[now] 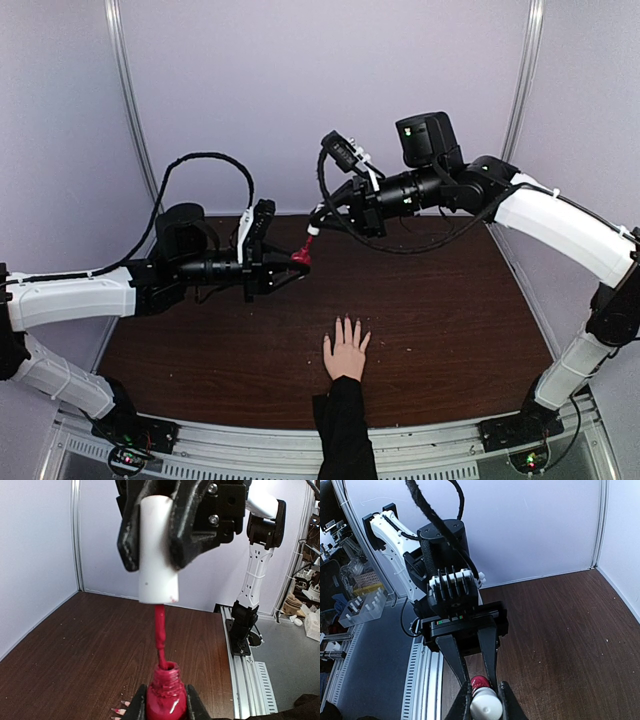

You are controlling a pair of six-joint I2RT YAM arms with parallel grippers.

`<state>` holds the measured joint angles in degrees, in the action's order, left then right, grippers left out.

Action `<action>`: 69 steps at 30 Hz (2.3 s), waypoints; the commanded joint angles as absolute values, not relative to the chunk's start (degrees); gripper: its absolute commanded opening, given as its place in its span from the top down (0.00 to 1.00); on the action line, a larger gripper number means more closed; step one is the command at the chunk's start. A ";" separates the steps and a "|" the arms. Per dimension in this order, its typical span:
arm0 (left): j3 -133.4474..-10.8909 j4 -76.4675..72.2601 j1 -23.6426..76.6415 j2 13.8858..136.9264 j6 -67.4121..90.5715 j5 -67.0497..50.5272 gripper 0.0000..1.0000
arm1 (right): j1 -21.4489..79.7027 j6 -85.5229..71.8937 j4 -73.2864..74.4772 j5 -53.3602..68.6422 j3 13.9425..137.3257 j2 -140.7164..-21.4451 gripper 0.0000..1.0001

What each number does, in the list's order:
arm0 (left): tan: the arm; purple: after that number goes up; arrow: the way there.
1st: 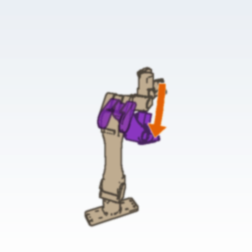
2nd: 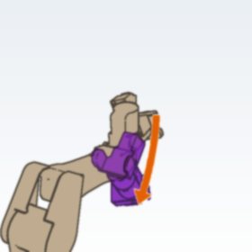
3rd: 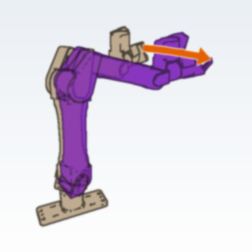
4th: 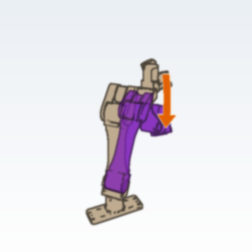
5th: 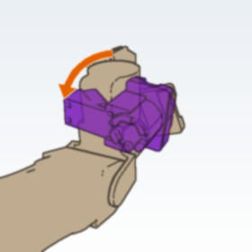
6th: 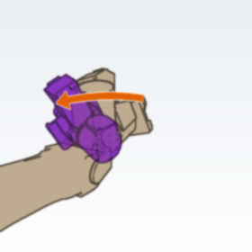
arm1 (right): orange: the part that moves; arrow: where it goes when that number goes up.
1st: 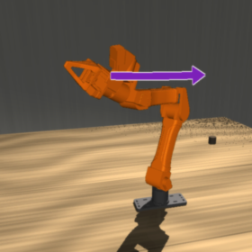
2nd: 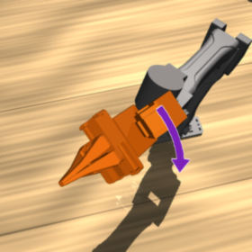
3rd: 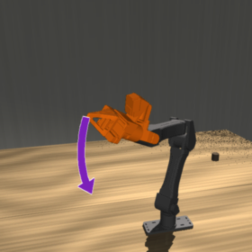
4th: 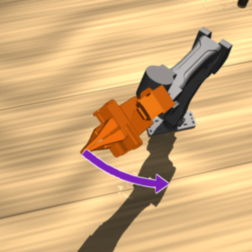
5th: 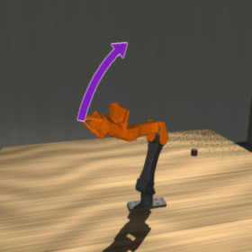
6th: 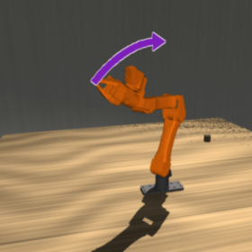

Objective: Paint the nails
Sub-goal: Close the cap of the nail polish bottle.

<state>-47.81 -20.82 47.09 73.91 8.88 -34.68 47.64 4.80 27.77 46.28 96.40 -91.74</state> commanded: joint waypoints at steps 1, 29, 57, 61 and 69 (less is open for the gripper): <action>-48.11 -24.62 47.37 72.77 9.03 -34.36 1.00 | 47.99 5.54 28.41 46.45 97.64 -92.52 1.00; -48.27 -25.09 47.32 72.43 9.71 -29.66 1.00 | 49.62 5.63 29.60 44.80 98.59 -96.71 1.00; -45.79 -30.72 47.37 70.66 11.39 -27.28 1.00 | 49.70 7.05 33.29 46.98 101.12 -99.40 0.88; -45.73 -30.67 47.37 70.67 11.04 -27.03 1.00 | 49.75 7.04 33.60 46.87 101.43 -99.42 0.80; -45.18 -30.63 47.37 70.36 10.50 -25.00 1.00 | 49.75 5.79 32.18 45.53 101.00 -98.21 0.67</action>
<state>-45.32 -26.39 47.35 72.07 11.05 -26.50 49.28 6.11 32.47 46.11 100.25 -98.59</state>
